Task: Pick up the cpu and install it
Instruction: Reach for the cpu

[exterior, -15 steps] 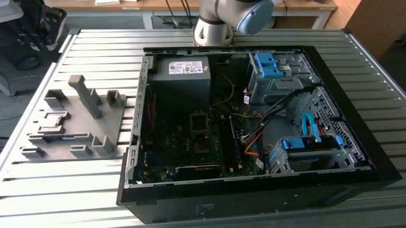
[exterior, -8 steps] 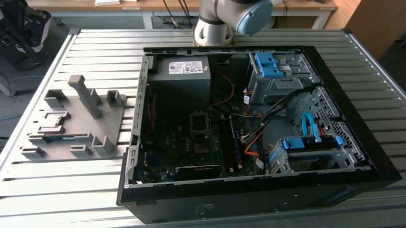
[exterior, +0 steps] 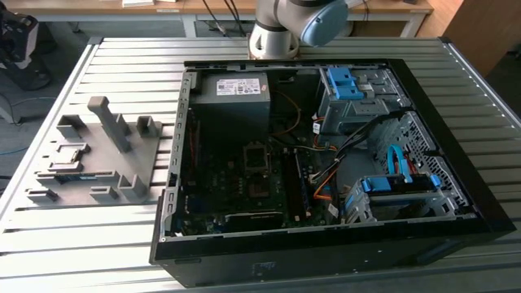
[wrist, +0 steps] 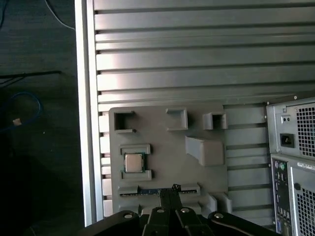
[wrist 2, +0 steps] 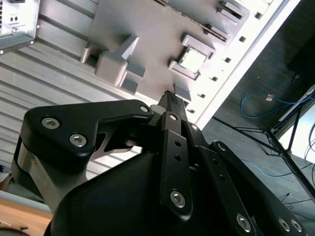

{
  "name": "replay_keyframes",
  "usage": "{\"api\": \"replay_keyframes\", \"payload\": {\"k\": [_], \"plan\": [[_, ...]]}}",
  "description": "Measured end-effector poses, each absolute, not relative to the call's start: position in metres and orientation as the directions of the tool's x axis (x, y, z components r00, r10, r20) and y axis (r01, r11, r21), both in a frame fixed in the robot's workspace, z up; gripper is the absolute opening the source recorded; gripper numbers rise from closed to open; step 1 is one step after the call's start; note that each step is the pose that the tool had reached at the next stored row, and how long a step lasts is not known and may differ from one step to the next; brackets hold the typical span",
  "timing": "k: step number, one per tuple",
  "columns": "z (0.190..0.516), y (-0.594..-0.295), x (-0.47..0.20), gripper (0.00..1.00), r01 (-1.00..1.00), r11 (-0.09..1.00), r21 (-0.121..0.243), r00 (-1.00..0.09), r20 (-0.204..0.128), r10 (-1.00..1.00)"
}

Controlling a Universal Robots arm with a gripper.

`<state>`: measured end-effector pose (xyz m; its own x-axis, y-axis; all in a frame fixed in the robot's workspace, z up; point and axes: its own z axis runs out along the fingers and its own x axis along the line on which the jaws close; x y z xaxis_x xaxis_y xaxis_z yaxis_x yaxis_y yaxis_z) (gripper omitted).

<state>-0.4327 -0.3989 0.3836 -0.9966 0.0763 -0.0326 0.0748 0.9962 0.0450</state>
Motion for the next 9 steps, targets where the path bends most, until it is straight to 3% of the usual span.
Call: {"api": "replay_keyframes", "payload": {"k": [9], "plan": [[0.383,-0.399,-0.464,0.1,0.075,0.996,0.045,-0.997,-0.033,0.076]]}}
